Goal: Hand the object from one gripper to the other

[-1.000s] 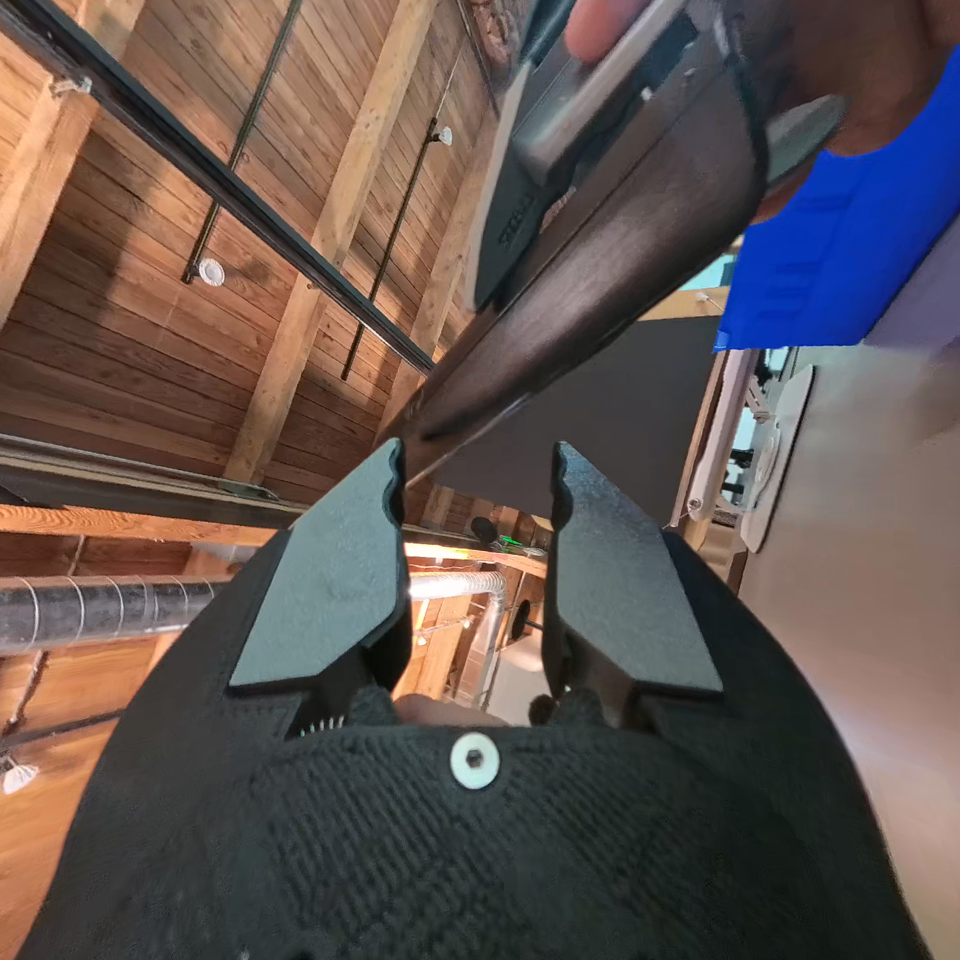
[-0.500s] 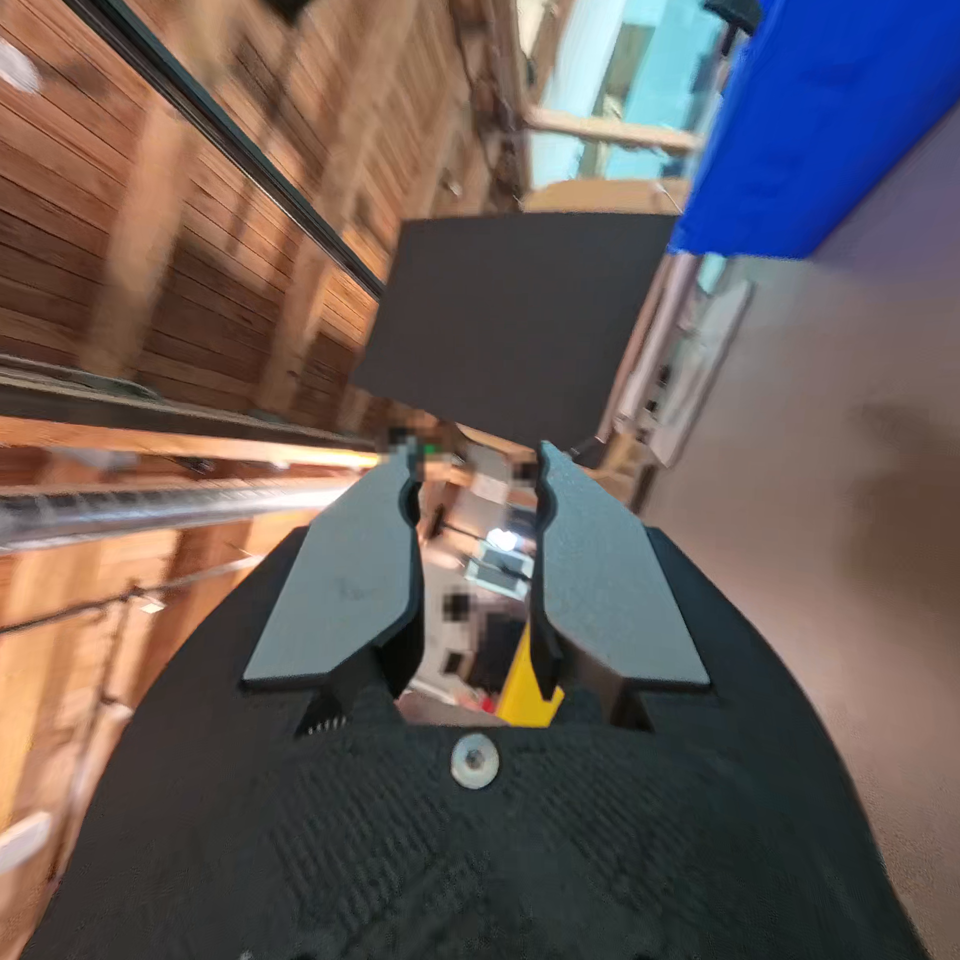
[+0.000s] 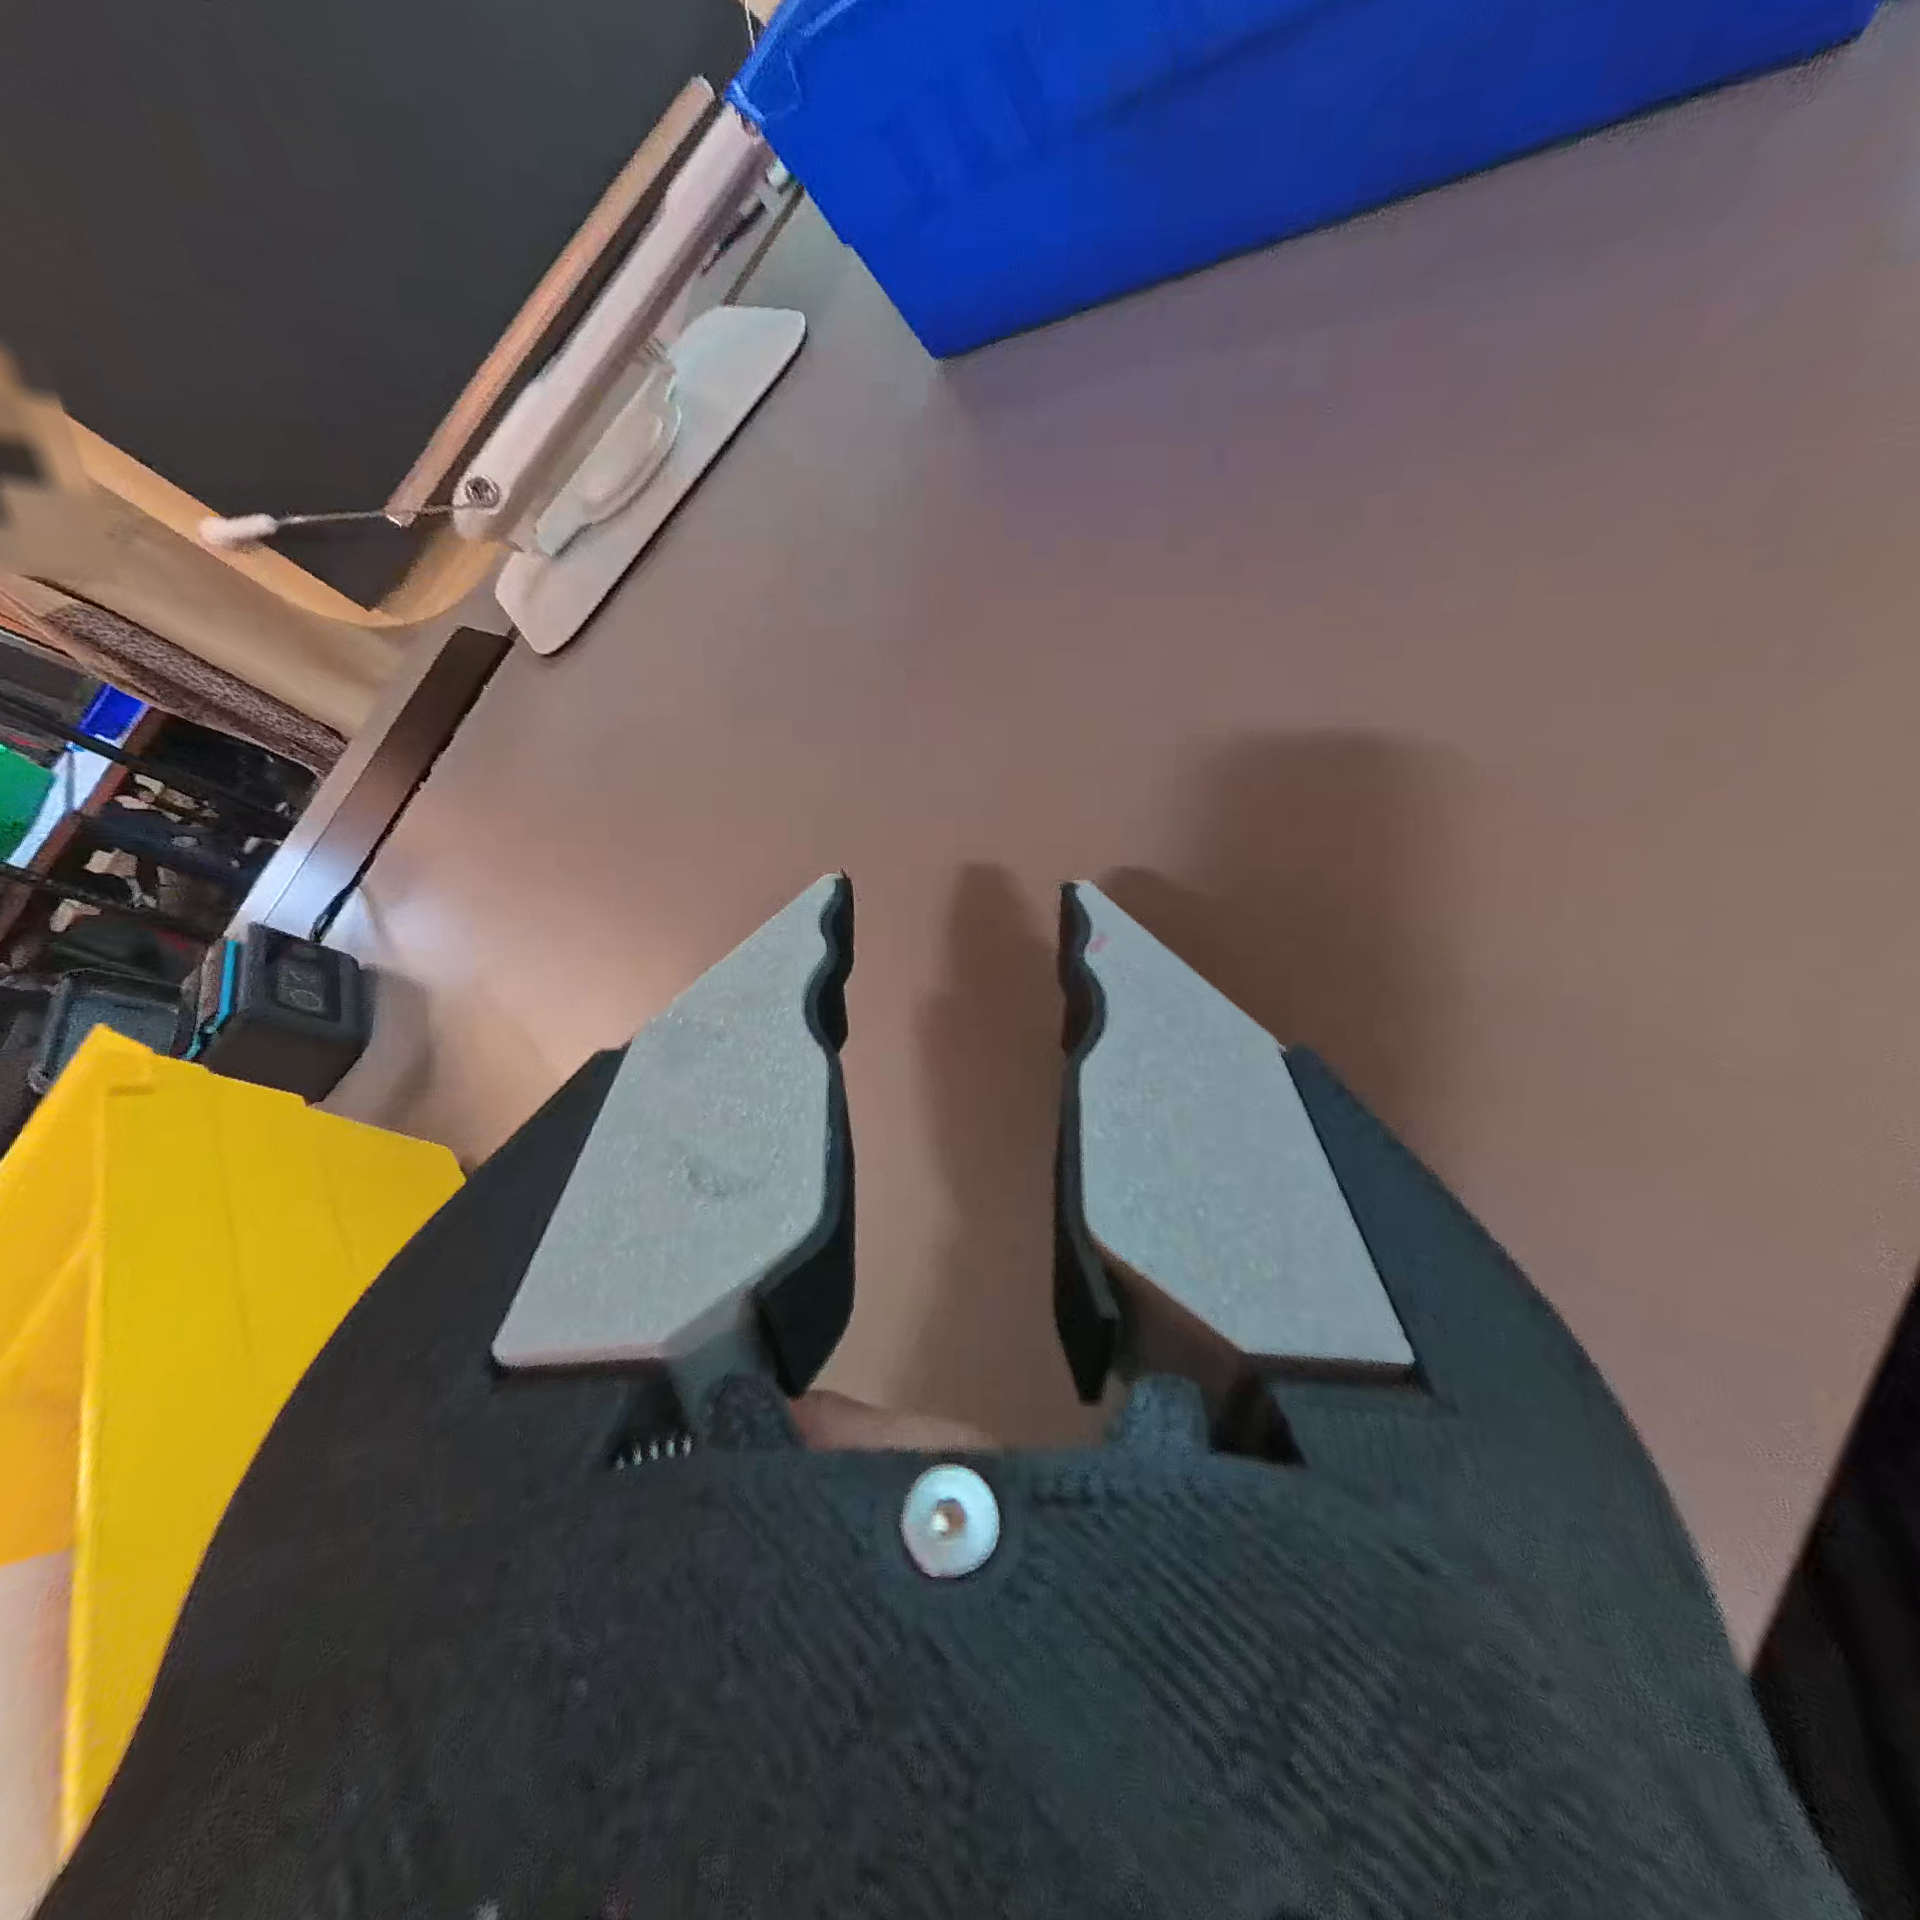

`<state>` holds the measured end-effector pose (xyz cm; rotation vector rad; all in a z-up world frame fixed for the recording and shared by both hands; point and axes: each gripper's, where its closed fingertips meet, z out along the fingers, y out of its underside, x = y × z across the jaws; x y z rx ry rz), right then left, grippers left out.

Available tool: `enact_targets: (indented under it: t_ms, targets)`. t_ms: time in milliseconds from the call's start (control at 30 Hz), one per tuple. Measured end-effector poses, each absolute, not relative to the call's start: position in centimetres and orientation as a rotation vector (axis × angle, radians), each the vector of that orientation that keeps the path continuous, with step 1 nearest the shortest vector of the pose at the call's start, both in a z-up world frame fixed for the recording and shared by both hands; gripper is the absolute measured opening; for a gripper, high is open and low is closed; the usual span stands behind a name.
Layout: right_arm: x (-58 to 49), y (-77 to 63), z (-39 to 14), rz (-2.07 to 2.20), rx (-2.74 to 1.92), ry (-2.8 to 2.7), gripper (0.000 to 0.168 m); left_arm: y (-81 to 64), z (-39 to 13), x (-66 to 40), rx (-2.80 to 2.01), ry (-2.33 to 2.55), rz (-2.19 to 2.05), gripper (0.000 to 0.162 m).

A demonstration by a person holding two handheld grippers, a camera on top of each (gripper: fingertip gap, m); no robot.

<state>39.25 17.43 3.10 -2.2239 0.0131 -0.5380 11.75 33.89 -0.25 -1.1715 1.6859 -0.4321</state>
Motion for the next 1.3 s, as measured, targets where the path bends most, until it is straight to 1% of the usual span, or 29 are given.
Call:
enact_targets:
  t_ms: [167, 233, 400, 533, 600, 667, 800, 900, 933, 1100, 1300]
  targets:
    - [40.1, 17.0, 4.7, -0.552, -2.136, 0.114, 0.024, 33.2, -2.2, 12.2, -1.222, 1.747, -0.509, 0.038]
    - [39.7, 17.0, 6.1, -0.502, -2.067, 0.149, 0.024, 33.4, -2.3, 12.3, -1.224, 1.745, -0.484, 0.042]
    - [33.8, 18.6, 10.9, -0.158, -1.839, 0.059, 0.030, 33.2, -2.5, 12.4, -1.199, 1.768, -0.476, 0.042]
    - [25.2, 20.3, 13.1, 0.264, -1.734, -0.114, 0.047, 32.9, -2.3, 12.6, -1.191, 1.778, -0.537, 0.042]
    - [21.3, 21.2, 12.6, 0.392, -1.751, -0.199, 0.056, 32.9, -2.0, 12.7, -1.177, 1.762, -0.549, 0.042]
    - [18.3, 22.5, 11.2, 0.423, -1.805, -0.272, 0.065, 32.8, -1.4, 12.8, -1.149, 1.741, -0.572, 0.042]
    - [15.1, 25.6, 7.6, 0.360, -1.884, -0.335, 0.065, 33.0, 0.5, 13.0, -1.114, 1.631, -0.659, 0.041]
    - [14.9, 27.8, 5.0, 0.318, -1.913, -0.307, 0.065, 33.3, 2.6, 13.0, -1.095, 1.502, -0.772, 0.029]
    - [15.3, 28.4, 4.4, 0.304, -1.910, -0.291, 0.065, 33.4, 3.0, 12.9, -1.092, 1.479, -0.803, 0.029]
    - [16.7, 30.4, 2.4, 0.215, -1.817, -0.290, 0.063, 33.3, 4.6, 12.7, -1.025, 1.395, -0.894, 0.028]
    - [16.3, 30.6, 2.0, 0.362, -1.843, -0.285, 0.064, 33.2, 5.7, 12.3, -0.963, 1.316, -0.873, 0.021]
